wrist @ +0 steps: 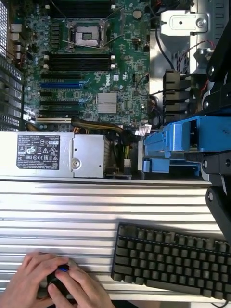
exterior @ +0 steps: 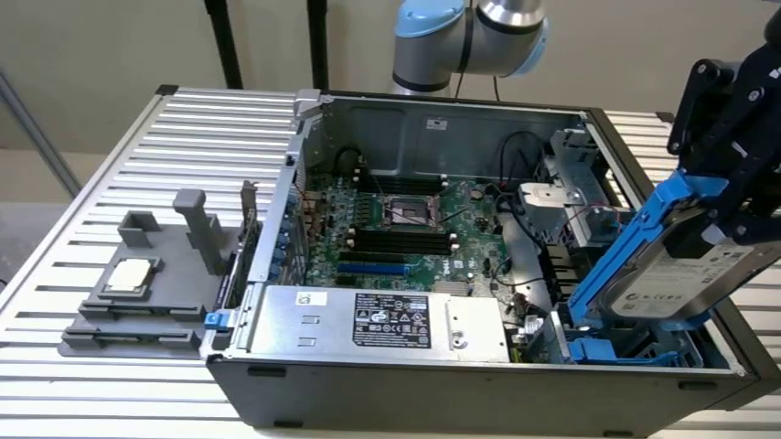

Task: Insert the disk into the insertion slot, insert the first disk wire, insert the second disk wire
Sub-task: 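Insert the disk into the insertion slot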

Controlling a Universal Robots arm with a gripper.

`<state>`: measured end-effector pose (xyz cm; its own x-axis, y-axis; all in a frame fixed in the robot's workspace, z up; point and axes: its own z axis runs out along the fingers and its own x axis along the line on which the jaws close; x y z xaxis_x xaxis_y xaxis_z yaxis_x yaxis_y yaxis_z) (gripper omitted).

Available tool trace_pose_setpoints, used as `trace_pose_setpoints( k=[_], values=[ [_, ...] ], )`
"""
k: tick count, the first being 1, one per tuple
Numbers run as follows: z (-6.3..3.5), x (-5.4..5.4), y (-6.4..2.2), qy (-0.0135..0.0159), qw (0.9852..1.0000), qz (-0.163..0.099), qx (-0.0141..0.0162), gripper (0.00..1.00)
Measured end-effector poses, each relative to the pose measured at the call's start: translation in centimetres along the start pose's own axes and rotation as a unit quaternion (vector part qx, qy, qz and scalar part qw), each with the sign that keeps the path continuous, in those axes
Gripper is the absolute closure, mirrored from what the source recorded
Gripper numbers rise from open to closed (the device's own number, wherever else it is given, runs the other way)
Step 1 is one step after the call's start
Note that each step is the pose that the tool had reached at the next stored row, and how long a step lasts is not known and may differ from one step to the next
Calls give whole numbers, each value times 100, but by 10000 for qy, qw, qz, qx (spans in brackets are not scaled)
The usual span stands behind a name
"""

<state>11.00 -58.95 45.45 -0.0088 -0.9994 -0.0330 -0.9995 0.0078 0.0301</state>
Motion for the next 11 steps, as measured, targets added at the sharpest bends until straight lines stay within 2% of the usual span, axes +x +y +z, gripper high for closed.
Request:
trace_pose_setpoints(
  k=[6, 8, 11],
  values=[
    [50, 68, -2, -6, 10000, 0, 0, 68],
    [68, 72, -3, -16, 10000, -1, 1, 68],
    [95, 73, -3, -49, 10000, -3, 6, 68]
  ],
)
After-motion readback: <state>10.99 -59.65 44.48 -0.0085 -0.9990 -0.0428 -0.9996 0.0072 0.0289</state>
